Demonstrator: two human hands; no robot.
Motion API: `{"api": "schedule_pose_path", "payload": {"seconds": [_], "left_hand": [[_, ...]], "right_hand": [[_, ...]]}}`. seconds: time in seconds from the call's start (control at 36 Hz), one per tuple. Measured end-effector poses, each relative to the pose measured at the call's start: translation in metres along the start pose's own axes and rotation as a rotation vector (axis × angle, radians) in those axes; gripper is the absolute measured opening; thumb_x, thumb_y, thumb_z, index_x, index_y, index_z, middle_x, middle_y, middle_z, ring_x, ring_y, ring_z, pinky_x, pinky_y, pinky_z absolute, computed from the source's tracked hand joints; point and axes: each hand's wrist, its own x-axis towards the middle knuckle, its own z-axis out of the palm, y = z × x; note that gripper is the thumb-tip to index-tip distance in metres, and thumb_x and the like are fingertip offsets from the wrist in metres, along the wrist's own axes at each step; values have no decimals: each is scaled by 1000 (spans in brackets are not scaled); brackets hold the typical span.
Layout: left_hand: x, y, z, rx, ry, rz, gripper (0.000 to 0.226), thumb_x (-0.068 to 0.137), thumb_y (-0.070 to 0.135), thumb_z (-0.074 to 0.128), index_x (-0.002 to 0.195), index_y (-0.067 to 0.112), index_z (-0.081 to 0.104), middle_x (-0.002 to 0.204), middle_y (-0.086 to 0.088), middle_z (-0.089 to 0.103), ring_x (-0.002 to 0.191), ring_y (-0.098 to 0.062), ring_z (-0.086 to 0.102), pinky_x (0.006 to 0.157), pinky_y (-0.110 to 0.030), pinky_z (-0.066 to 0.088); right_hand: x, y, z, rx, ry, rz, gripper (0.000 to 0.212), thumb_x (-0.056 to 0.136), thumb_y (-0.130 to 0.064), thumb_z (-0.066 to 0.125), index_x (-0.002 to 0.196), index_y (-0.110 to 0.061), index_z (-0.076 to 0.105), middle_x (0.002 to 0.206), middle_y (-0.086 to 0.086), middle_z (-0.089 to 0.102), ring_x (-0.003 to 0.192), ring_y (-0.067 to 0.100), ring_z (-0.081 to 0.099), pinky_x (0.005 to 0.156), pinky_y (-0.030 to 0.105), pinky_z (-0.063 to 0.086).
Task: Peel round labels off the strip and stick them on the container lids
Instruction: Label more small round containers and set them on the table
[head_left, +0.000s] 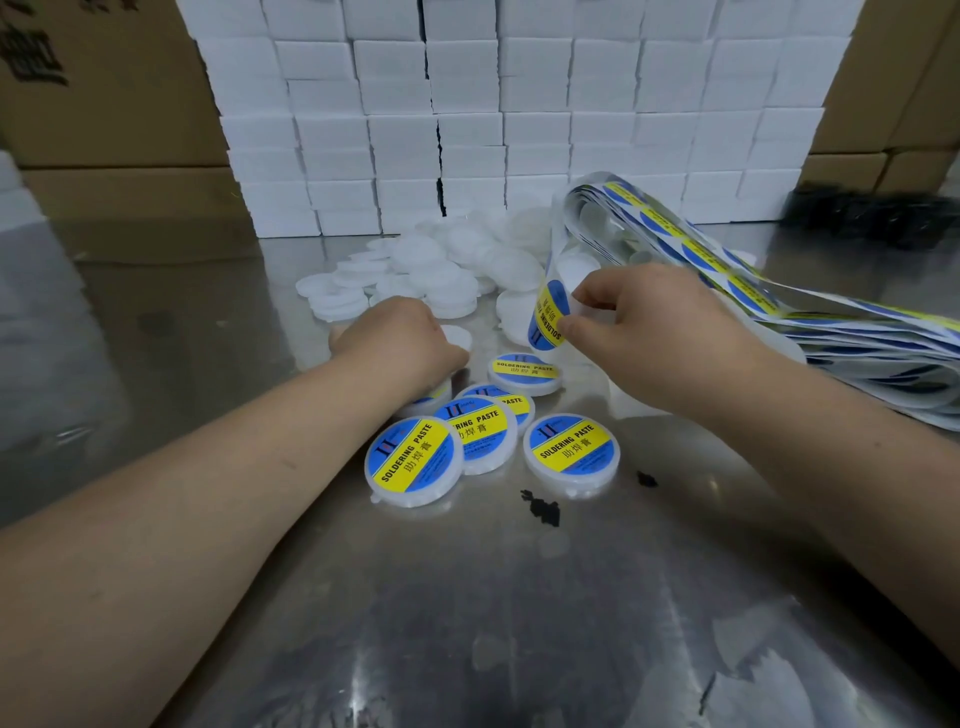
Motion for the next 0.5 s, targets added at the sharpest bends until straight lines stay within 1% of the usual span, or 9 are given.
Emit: {"api": "schedule_pose_path", "payload": {"seconds": [0.06, 0.11, 0.17, 0.22, 0.28, 0.33, 0.39, 0.44, 0.5], "left_hand": [[0, 0, 2, -45, -10, 6, 17, 77, 34, 63, 76, 18, 57, 80, 0, 60, 85, -25, 58, 79, -33, 47], [-1, 0, 3, -97, 2, 22, 20, 75, 39, 63, 74, 22, 52, 76, 5, 57, 85, -22, 56, 80, -34, 47], [-1, 0, 3, -161, 21, 19, 25, 74, 47, 60, 83, 26, 51, 78, 8, 58, 84, -20, 56, 84, -37, 46], [-2, 0, 4, -241, 55, -4, 34, 79, 55, 50, 96, 26, 52, 82, 8, 61, 83, -19, 57, 85, -37, 46], [-2, 0, 5, -328, 93, -3, 40, 84, 55, 43, 108, 25, 54, 95, 4, 62, 90, -21, 57, 81, -35, 44], [-2, 0, 5, -366, 122, 9, 41, 86, 51, 43, 116, 25, 52, 105, 1, 63, 97, -22, 57, 81, -34, 43], [-1, 1, 3, -316, 119, 14, 44, 83, 49, 49, 121, 27, 50, 112, 2, 60, 103, -22, 55, 89, -36, 43], [-1, 2, 2, -199, 45, 26, 52, 79, 47, 56, 127, 28, 49, 123, 3, 56, 112, -22, 52, 96, -39, 41], [-3, 4, 3, -92, -48, 45, 57, 76, 46, 61, 129, 27, 50, 130, 3, 53, 116, -22, 50, 99, -40, 39]], "right_hand": [[0, 0, 0, 4, -5, 2, 18, 87, -28, 52, 82, -14, 63, 59, -3, 48, 61, 15, 45, 49, 23, 30], [0, 0, 1, 5, -12, 4, 19, 87, -28, 52, 84, -15, 63, 60, -4, 48, 62, 14, 44, 49, 23, 30], [0, 0, 1, 0, -15, 6, 19, 87, -29, 51, 84, -14, 63, 60, -3, 48, 60, 13, 43, 48, 23, 29], [0, 0, 1, -4, -11, 7, 20, 87, -28, 51, 84, -14, 63, 60, -2, 49, 60, 13, 44, 48, 24, 29], [0, 0, 1, -5, -8, 4, 19, 87, -28, 51, 84, -14, 63, 60, -3, 49, 60, 12, 44, 48, 24, 28], [0, 0, 1, -3, -8, 0, 19, 87, -29, 51, 85, -15, 64, 61, -3, 50, 62, 14, 45, 48, 23, 29], [0, 0, 1, 2, -6, -2, 20, 87, -29, 51, 86, -14, 64, 63, -3, 51, 63, 15, 46, 49, 22, 30], [0, 0, 1, 6, -4, -3, 20, 87, -30, 51, 86, -14, 64, 61, -3, 50, 61, 14, 45, 49, 22, 30], [0, 0, 1, 7, -3, -3, 20, 87, -30, 51, 86, -15, 64, 59, -3, 49, 60, 13, 44, 49, 23, 29]]}}
